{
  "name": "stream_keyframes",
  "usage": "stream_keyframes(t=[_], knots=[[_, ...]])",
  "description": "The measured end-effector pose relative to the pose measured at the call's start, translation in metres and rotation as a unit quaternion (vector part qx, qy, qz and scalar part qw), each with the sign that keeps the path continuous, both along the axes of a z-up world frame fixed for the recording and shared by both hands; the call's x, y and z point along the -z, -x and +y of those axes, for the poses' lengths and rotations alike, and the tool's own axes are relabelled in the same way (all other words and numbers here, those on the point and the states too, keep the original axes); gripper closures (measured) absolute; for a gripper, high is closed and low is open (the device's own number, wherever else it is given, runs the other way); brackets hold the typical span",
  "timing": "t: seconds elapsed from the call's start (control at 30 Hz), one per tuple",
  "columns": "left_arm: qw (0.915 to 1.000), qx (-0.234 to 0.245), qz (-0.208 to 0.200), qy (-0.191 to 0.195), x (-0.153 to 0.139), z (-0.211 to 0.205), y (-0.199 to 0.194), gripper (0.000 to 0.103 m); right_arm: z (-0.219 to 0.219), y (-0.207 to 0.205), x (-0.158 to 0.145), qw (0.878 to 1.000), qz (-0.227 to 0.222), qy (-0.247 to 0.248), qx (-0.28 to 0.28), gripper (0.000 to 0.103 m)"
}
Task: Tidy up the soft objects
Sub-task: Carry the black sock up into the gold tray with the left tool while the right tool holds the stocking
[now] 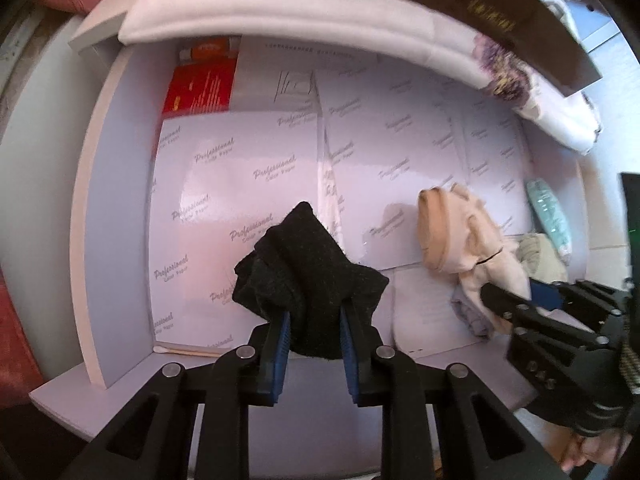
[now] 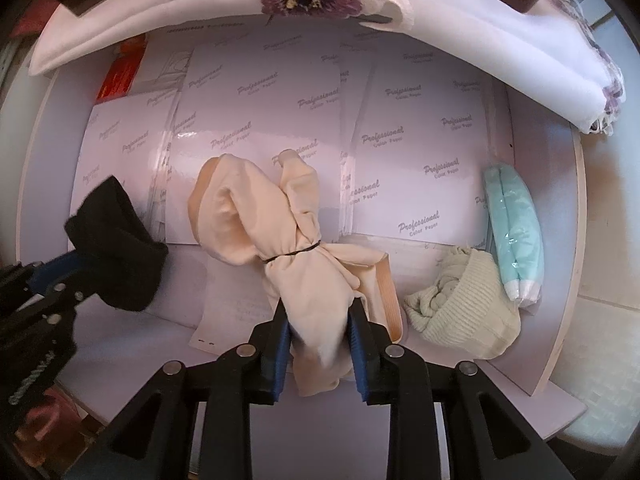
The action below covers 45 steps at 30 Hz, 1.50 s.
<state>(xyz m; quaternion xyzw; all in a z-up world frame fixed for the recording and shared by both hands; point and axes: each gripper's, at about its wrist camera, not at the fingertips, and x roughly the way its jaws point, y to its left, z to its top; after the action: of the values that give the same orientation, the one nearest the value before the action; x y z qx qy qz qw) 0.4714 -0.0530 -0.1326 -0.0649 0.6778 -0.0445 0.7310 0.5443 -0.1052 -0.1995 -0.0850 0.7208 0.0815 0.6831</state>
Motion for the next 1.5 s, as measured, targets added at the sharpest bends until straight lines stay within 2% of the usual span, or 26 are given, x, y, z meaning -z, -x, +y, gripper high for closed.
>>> stream_keyframes(t=[0.23,0.43,0.63,1.03,1.2,1.5], knots=[[0.9984,0.007,-0.056,0.003,-0.038,0.000,0.010,0.081,0.010,0.007,0.000,1.000,-0.006,0.008,-0.016,0.076],[0.9936,0.006,-0.112,0.006,-0.073,0.001,0.014,0.081,0.016,0.013,0.001,0.999,-0.012,0.014,-0.026,0.075],[0.9890,-0.002,-0.148,0.007,-0.096,0.005,0.013,0.081,0.024,0.020,0.002,0.999,-0.018,0.023,-0.041,0.075],[0.9849,-0.013,-0.170,0.031,-0.102,0.007,0.013,0.081,0.030,0.024,0.000,0.998,-0.020,0.026,-0.047,0.075],[0.9782,-0.018,-0.198,0.059,-0.120,0.009,0.009,0.081,0.029,0.022,-0.001,0.999,-0.019,0.023,-0.045,0.074],[0.9690,-0.025,-0.230,0.087,-0.149,0.012,-0.014,0.081,0.032,0.021,0.001,0.998,-0.020,0.023,-0.049,0.071]])
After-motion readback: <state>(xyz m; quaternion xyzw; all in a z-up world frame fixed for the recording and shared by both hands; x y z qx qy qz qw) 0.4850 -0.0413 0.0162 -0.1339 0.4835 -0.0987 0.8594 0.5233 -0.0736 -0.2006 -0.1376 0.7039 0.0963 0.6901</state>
